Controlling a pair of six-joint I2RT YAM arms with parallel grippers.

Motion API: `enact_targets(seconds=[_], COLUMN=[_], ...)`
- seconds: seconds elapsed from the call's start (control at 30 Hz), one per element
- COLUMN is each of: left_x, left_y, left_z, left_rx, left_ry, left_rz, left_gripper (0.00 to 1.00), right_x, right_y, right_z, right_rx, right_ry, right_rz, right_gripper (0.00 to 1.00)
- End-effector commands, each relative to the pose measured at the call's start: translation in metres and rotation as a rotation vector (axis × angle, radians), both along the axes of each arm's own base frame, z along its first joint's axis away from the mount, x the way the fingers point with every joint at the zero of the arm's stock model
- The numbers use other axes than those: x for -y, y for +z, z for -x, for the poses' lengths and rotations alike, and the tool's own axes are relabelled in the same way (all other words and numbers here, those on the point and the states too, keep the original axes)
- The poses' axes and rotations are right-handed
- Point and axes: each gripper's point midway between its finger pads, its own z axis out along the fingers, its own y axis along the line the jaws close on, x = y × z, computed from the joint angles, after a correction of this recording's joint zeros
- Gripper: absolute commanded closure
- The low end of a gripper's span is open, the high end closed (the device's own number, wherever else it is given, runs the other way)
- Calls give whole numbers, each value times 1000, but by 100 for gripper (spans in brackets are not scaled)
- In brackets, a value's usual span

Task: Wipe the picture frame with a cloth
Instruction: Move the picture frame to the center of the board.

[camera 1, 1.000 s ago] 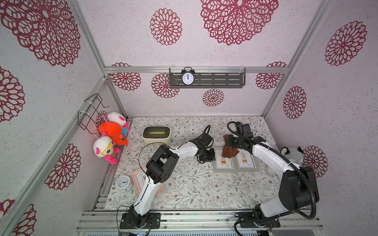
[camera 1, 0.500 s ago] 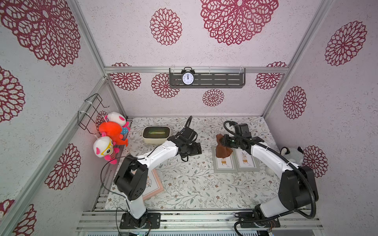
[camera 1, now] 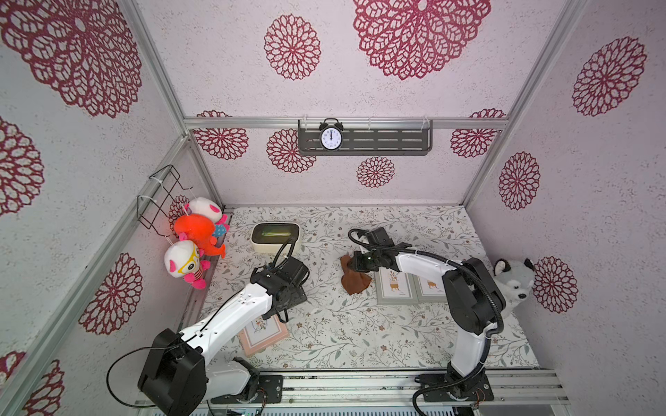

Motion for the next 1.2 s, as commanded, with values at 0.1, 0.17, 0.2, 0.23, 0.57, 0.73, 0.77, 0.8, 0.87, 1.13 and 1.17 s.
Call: enact_targets(seconds=[0.1, 0.17, 0.2, 0.23, 0.57, 0.73, 0.77, 0.8, 0.87, 1.13, 1.17], left_x=[-7, -3, -3, -1, -14, -6, -1, 4, 16, 96, 107], left_y=[-13, -20, -22, -25, -50, -56, -57, -58, -58, -49, -48], left_z=[-7, -12, -14, -17, -22, -28, -32, -35, -43, -80, -84], left_rx=[25, 17, 16, 13, -51, -54, -46, -40, -30, 22, 28], left_ry=[94, 76, 72, 64, 73, 51, 37, 25, -4, -169, -192], left_rz=[43, 64, 65, 71, 39, 70, 91, 113, 158, 311, 325], left_gripper=[0, 5, 7, 10, 27, 28, 30, 32, 37, 49, 49], right_x=[-10, -9, -8, -8, -6, -6, -5, -4, 0, 32, 36], right_y=[13, 10, 9, 8, 10, 8, 9, 9, 7, 7, 5], right_z=[-12, -11, -10, -10, -9, -9, -9, -9, -9, -13, -13], right_rx=[30, 24, 22, 21, 24, 21, 22, 24, 25, 57, 58], right_ry=[-19, -20, -21, -22, -21, -23, -22, -23, -32, -109, -119], right_rz=[-30, -23, -21, -19, -13, -10, -6, 0, 21, 98, 106], right_gripper=[100, 100, 100, 100, 100, 100, 100, 100, 100, 100, 100])
